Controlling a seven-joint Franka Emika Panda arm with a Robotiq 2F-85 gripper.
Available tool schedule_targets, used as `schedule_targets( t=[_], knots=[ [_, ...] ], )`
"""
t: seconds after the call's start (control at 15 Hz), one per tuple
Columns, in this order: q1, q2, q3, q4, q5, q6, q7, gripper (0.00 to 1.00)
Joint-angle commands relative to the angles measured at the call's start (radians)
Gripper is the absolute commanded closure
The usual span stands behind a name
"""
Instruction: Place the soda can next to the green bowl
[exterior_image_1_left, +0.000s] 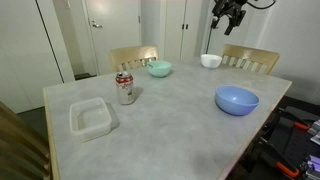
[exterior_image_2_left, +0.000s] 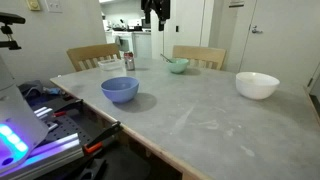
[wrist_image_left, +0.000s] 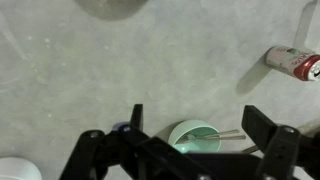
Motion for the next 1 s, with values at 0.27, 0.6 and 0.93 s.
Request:
schedule_targets(
  t=[0.27,0.6,0.93],
  knots=[
    [-0.023,0.001,0.022,0.001,0.007,-0.003,-0.005,0.0],
    [-0.007,0.068,0.082,0.087,-0.054,-0.059,0.064,0.0],
    [0.027,0.196,0.192,0.237,-0.158,-0.152,0.158,0.0]
  ],
)
